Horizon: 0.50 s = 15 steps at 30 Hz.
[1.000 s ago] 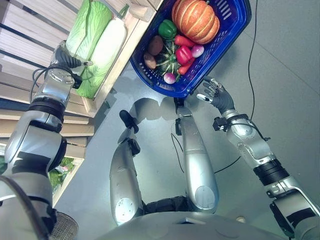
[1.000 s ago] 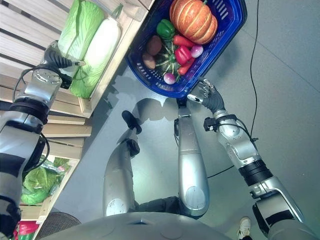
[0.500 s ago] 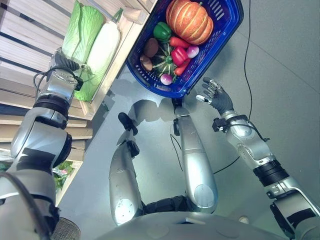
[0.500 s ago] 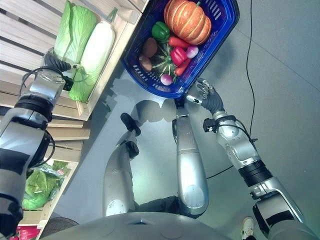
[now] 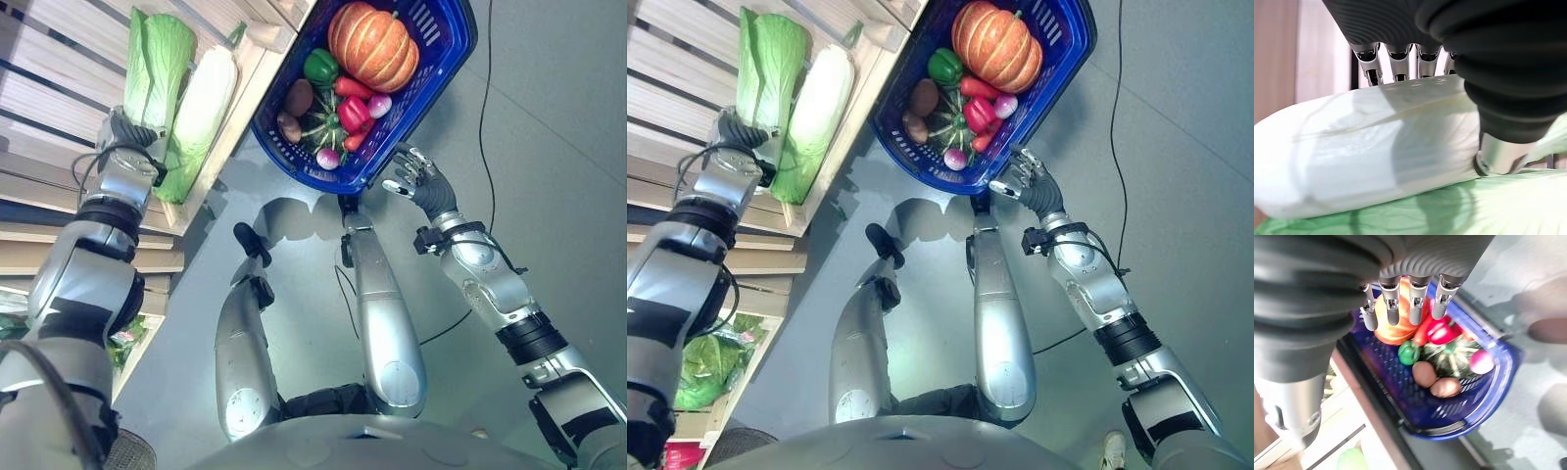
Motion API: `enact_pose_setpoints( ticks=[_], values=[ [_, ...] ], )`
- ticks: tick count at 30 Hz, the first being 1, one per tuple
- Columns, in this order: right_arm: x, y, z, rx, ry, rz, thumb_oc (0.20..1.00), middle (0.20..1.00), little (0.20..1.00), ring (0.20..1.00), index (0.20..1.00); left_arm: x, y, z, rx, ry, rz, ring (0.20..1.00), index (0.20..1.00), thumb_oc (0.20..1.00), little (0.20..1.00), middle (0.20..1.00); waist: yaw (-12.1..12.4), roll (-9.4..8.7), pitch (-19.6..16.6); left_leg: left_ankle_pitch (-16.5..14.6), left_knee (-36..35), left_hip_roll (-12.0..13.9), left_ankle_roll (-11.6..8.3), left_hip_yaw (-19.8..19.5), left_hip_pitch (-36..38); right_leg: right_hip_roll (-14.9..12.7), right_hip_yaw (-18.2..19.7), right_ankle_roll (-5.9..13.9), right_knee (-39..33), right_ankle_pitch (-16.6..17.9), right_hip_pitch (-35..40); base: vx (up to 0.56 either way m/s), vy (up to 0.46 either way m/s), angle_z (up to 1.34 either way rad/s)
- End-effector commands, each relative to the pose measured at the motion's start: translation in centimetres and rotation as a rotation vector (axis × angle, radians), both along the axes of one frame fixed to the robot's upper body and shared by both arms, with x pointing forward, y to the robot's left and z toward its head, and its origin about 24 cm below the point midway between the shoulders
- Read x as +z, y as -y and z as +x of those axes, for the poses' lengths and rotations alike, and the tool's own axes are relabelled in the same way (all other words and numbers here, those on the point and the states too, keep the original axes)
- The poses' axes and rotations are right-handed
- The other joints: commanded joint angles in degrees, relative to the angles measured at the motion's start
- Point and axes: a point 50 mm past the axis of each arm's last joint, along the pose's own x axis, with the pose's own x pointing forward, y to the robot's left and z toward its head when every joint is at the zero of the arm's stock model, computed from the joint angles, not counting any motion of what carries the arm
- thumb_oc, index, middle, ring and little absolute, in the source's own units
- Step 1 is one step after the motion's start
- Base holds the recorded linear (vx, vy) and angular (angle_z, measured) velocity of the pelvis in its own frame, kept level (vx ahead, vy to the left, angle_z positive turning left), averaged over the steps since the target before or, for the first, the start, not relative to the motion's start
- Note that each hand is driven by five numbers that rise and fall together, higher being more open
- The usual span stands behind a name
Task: Pick up fruits and vegetables into the basket
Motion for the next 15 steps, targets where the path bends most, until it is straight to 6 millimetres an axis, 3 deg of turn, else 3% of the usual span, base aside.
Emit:
enact_pose_setpoints(
  ticks=[1, 8, 15],
  values=[
    [2.1, -0.3, -1.3, 0.046, 0.149, 0.033, 1.0, 1.0, 1.0, 1.0, 1.0, -1.2, -1.2, -1.3, 0.029, 0.109, -0.066, 0.2, 0.2, 0.2, 0.2, 0.2, -0.1, -0.58, -2.0, -0.7, 5.4, -0.3, 0.52, 0.1, -3.5, -0.3, -2.4, 2.41, -1.4, -1.2, 3.9, 0.0, -0.018, 0.03],
    [4.3, -0.4, -2.2, 0.063, 0.296, 0.046, 1.0, 1.0, 1.0, 1.0, 1.0, -0.7, 1.1, -2.3, -0.11, 0.388, -0.127, 0.2, 0.2, 0.2, 0.2, 0.2, 2.6, -0.52, -2.0, -1.3, 3.9, -1.0, 0.98, -1.1, 1.8, -1.6, -4.3, 2.78, -3.1, -1.4, 10.2, -0.01, -0.046, 0.08],
    [6.3, -1.3, -1.6, 0.084, 0.352, 0.118, 1.0, 1.0, 1.0, 1.0, 1.0, 1.0, 2.5, -3.4, -0.204, 0.593, -0.102, 0.2, 0.2, 0.2, 0.2, 0.2, 5.8, -0.93, -2.0, -1.5, 2.2, -1.3, 1.43, -2.6, 6.6, -2.4, -6.4, 3.07, -5.3, -1.3, 16.4, 0.0, -0.075, 0.13]
  ],
)
